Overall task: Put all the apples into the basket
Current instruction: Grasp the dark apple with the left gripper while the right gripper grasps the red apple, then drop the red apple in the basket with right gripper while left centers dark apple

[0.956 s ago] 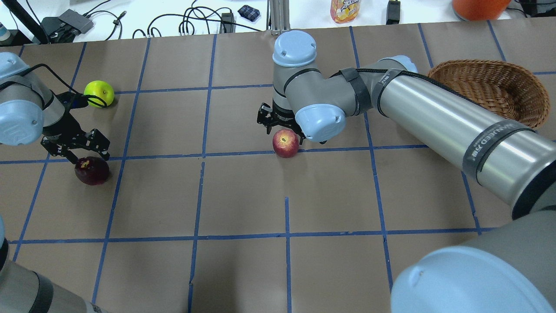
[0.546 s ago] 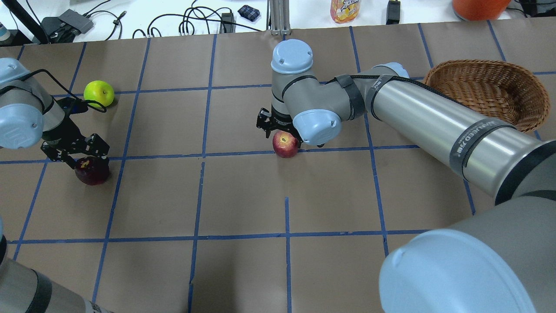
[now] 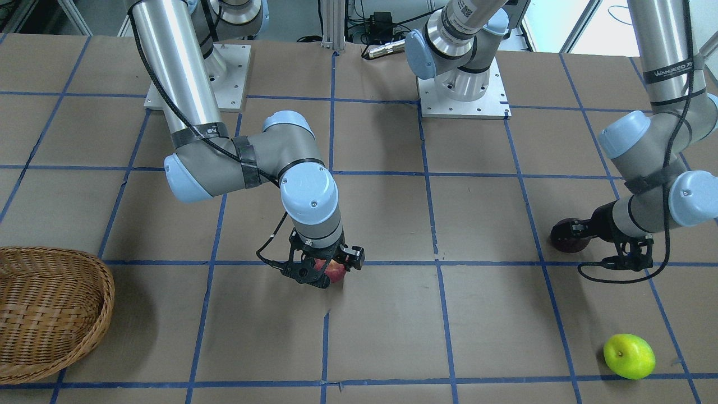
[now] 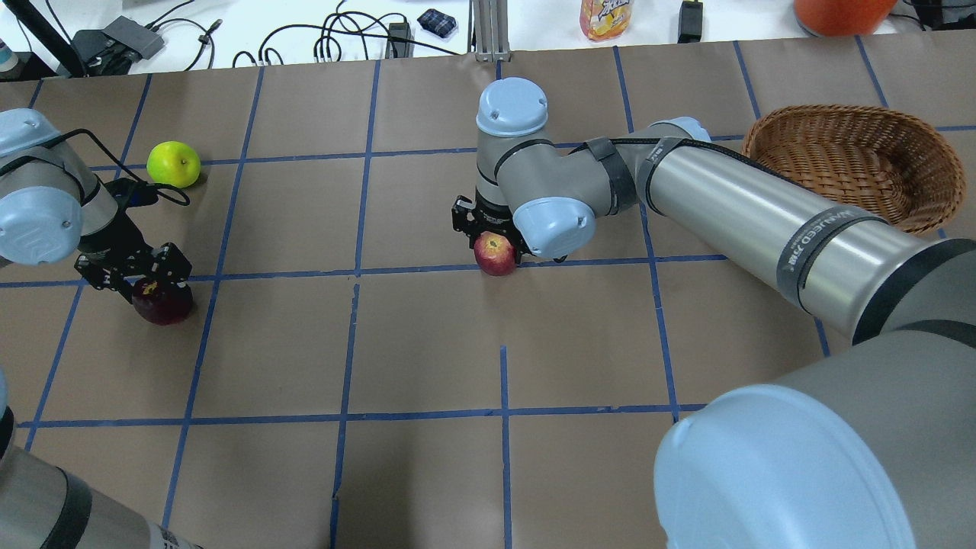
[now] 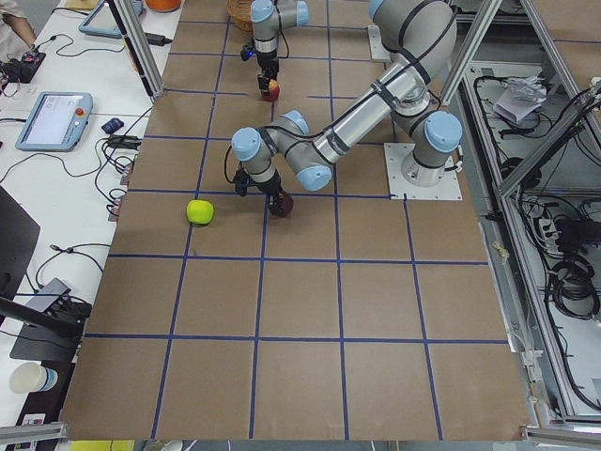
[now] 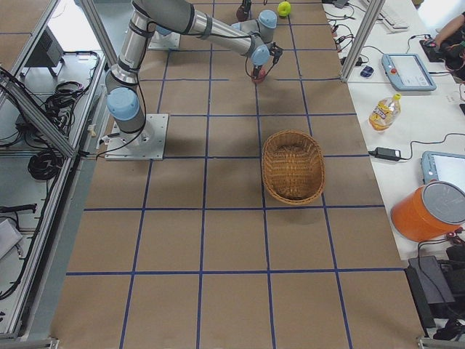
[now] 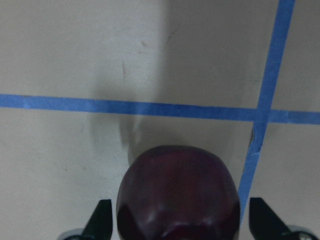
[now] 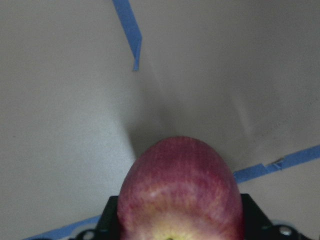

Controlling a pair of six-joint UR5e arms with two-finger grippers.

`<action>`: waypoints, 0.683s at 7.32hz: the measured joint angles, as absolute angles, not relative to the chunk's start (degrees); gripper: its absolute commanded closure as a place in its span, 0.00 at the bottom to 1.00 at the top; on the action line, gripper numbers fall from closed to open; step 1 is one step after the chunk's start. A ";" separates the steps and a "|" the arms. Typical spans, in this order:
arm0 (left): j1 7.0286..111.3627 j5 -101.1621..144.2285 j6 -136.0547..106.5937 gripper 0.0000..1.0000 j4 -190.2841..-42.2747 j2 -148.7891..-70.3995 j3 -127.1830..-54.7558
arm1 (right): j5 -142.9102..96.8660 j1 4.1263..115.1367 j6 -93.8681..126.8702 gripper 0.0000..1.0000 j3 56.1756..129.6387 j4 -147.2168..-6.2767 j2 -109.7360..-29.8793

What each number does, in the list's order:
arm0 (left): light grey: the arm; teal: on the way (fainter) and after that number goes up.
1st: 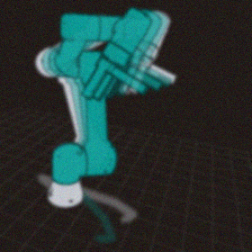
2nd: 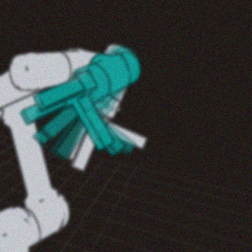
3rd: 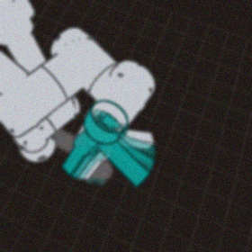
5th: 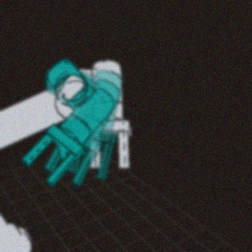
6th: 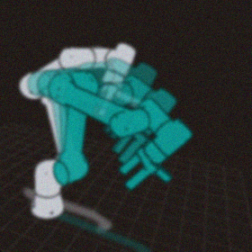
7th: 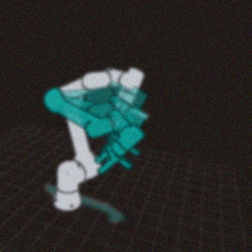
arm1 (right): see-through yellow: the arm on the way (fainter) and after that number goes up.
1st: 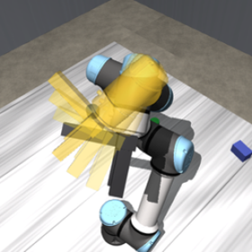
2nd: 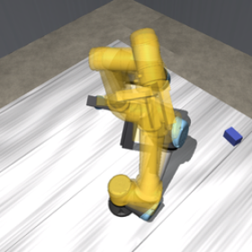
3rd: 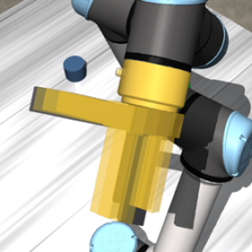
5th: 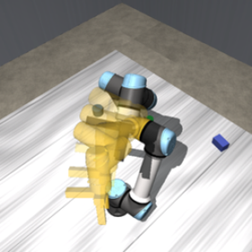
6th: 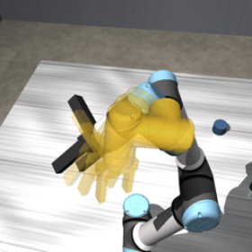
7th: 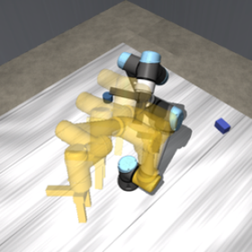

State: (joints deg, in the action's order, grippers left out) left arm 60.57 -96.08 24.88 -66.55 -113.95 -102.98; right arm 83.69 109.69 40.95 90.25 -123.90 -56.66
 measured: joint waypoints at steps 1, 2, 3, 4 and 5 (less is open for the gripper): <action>60.82 -95.92 25.25 0.45 -66.88 -113.87 -102.53 | 83.80 109.19 41.50 1.00 90.12 -124.38 -57.46; 61.60 -95.78 25.50 0.45 -67.86 -113.21 -101.46 | 84.07 108.44 41.73 1.00 89.80 -123.68 -59.09; 63.15 -95.54 25.38 0.45 -69.92 -112.47 -99.42 | 84.21 106.77 41.62 1.00 88.96 -121.01 -61.40; 65.79 -95.14 24.44 0.45 -72.99 -111.95 -96.34 | 84.38 104.15 40.98 1.00 87.58 -116.55 -64.26; 69.46 -93.86 22.32 0.45 -75.59 -111.93 -93.15 | 84.93 100.79 38.76 1.00 86.24 -111.76 -66.98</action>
